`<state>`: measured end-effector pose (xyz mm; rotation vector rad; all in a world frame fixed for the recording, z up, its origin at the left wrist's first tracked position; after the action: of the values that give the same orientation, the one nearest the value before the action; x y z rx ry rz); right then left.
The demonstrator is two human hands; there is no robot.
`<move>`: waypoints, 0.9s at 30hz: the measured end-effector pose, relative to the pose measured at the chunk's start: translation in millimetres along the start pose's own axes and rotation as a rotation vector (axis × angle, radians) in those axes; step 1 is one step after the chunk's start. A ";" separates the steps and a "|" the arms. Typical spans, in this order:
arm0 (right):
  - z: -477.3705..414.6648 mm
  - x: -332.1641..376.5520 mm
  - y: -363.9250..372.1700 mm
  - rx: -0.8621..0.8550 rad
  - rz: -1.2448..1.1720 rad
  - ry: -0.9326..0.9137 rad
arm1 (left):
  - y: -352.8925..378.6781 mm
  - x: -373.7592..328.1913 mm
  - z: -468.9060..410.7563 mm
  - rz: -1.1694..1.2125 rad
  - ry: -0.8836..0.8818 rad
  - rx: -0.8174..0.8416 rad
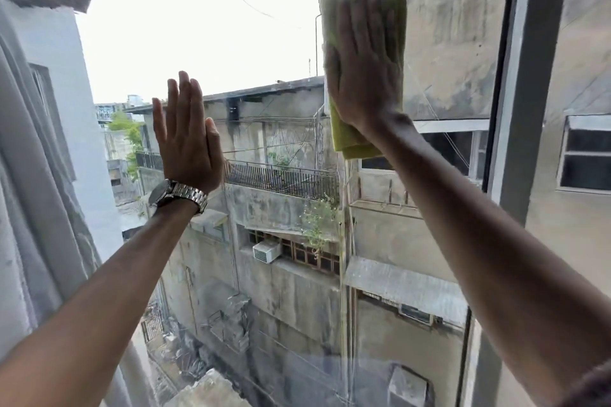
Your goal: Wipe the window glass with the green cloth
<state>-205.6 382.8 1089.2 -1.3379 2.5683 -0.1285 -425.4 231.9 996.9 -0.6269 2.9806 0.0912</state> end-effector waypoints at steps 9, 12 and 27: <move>233.1 39.7 30.9 0.164 -0.035 -0.071 | -0.2 -16.5 14.3 0.002 -0.070 0.056; 293.5 40.7 37.4 0.258 -0.086 -0.044 | -0.1 -15.8 18.1 -0.022 -0.082 0.073; -22.2 -71.3 -31.2 0.009 -0.048 0.095 | -2.3 -17.1 20.0 0.015 -0.083 0.073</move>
<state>-147.2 422.4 1128.8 -1.4227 2.6102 -0.2168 -407.2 238.2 978.7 -0.5784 2.8939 0.0097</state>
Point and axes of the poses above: each hand's wrist, its own z-axis away from the middle knuckle, its own y-axis out of the palm, x = y × z, the point moved 6 cm from there along -z, towards the middle knuckle, and after that the axes turned 9 degrees about -y, right-handed, at the moved point
